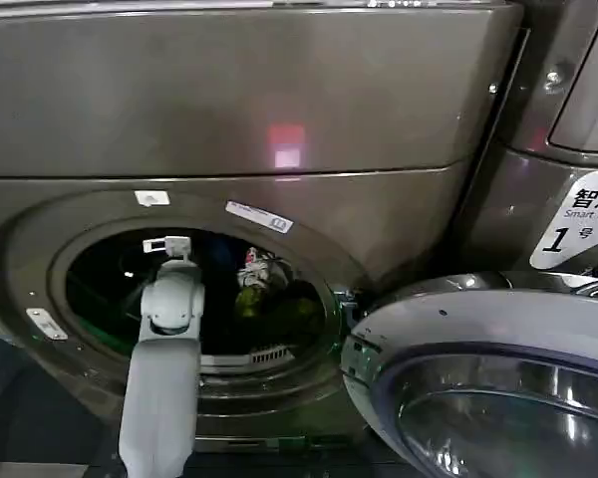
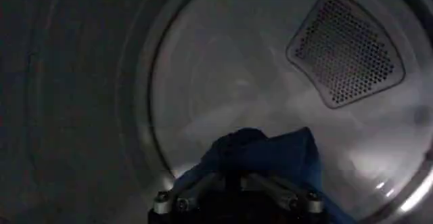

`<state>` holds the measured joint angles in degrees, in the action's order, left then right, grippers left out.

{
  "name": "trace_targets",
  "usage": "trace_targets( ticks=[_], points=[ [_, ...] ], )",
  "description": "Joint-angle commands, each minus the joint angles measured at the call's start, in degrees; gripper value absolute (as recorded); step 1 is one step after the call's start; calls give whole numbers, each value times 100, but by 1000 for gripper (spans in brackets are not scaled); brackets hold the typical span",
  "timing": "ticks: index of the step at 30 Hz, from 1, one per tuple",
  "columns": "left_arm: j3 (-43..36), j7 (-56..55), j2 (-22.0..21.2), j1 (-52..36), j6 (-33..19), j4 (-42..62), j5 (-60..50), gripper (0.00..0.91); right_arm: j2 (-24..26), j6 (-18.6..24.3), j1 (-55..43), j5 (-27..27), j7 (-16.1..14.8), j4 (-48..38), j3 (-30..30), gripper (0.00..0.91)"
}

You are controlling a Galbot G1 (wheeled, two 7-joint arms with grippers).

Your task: Grasp the clothes from the dryer.

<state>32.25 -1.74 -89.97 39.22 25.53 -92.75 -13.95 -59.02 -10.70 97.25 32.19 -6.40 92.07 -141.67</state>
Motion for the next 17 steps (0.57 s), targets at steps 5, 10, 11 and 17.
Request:
trace_targets(
  ticks=[5,10,11,17],
  points=[
    [-32,-245,22,24,1,5,211,0,40,-322,-28,163,205,52,-121,907],
    [-30,-216,34,31,1,6,182,0,30,-338,-38,158,180,86,-122,907],
    [-30,-209,40,35,4,3,187,0,30,-355,-37,153,180,92,-126,907],
    [-31,-173,45,65,-10,4,122,0,34,-388,-32,140,176,98,-157,907]
  ],
)
